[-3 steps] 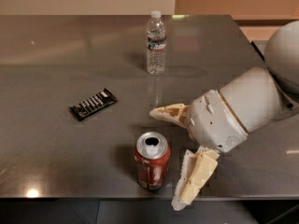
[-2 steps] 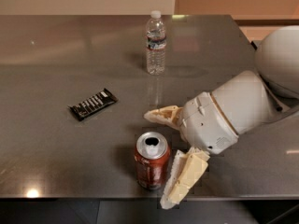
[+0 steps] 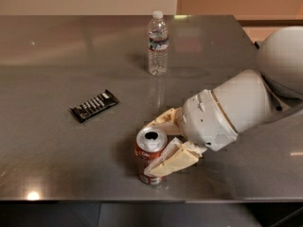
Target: Move coke can near water bottle
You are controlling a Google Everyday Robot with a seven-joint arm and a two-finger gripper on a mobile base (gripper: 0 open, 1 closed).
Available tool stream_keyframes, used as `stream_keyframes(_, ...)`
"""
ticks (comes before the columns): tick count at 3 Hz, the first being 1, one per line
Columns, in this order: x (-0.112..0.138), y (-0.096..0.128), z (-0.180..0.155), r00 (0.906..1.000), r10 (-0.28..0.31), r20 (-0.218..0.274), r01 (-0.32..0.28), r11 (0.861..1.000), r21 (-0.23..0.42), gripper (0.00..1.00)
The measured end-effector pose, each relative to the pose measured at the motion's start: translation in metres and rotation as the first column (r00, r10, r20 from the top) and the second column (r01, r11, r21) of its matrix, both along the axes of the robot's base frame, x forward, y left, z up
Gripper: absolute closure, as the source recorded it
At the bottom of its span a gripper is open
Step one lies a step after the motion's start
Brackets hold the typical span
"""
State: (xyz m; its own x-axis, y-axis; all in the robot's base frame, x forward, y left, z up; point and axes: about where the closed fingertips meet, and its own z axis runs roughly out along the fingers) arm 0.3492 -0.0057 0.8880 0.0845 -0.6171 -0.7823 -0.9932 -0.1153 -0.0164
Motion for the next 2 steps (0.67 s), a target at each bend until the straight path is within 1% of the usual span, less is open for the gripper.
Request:
stream_keyframes(1,0.010,-0.005,0.010,0.9997,-0.023,0.008,0.023,0.999,0.022,0.68)
stream_keyframes(2,0.036,-0.015,0.030,0.9963,-0.078,0.035,0.077,0.996,0.041,0.91)
